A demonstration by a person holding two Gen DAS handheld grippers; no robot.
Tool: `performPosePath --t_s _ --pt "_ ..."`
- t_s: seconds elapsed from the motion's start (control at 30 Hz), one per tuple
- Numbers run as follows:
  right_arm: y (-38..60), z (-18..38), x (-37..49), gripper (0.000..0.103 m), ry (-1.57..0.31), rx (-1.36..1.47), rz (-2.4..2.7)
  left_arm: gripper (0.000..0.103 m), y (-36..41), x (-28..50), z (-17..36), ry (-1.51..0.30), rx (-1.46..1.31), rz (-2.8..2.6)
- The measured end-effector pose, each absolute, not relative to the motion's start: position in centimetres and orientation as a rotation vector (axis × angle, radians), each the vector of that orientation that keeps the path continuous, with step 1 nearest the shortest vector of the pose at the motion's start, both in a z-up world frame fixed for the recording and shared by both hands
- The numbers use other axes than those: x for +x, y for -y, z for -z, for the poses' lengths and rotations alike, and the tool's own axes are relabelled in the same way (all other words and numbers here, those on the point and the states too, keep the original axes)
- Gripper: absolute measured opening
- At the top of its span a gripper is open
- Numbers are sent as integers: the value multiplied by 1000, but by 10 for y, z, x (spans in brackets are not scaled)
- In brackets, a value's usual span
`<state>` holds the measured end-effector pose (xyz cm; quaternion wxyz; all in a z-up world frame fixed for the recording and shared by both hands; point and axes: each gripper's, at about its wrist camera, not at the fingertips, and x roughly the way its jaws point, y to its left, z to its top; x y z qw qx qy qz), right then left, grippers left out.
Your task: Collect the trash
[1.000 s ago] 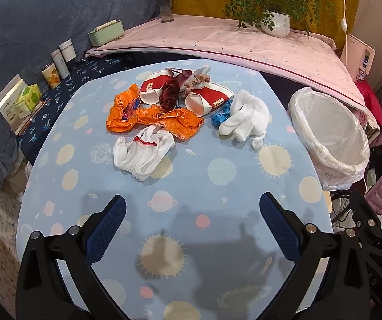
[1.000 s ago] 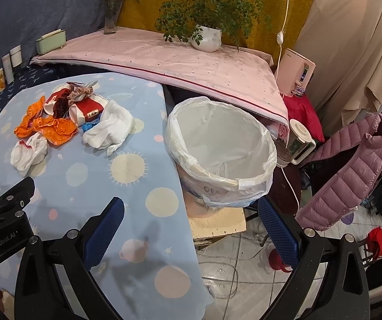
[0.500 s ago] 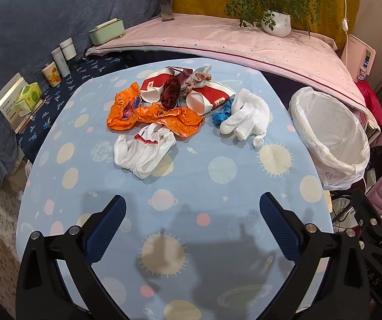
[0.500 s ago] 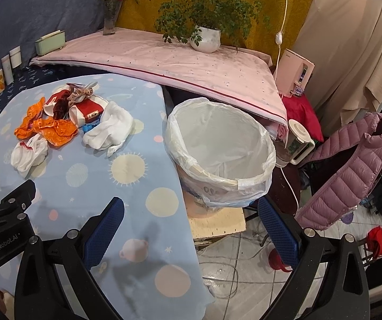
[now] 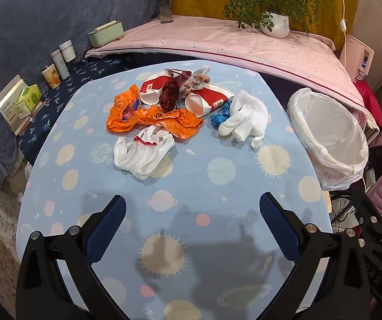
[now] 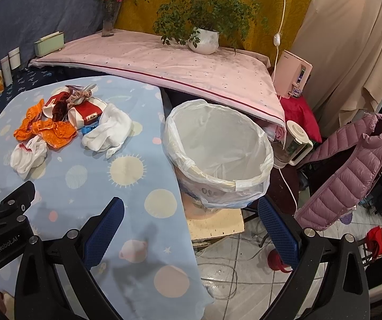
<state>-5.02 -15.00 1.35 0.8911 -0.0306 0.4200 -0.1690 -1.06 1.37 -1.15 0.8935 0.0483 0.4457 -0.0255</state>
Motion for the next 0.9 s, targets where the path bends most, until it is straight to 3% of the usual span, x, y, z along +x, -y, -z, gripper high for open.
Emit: performPosePath --t_s 0.9 --pt "159 -16 -43 96 -862 -57 372 96 -8 -4 4 -872 124 78"
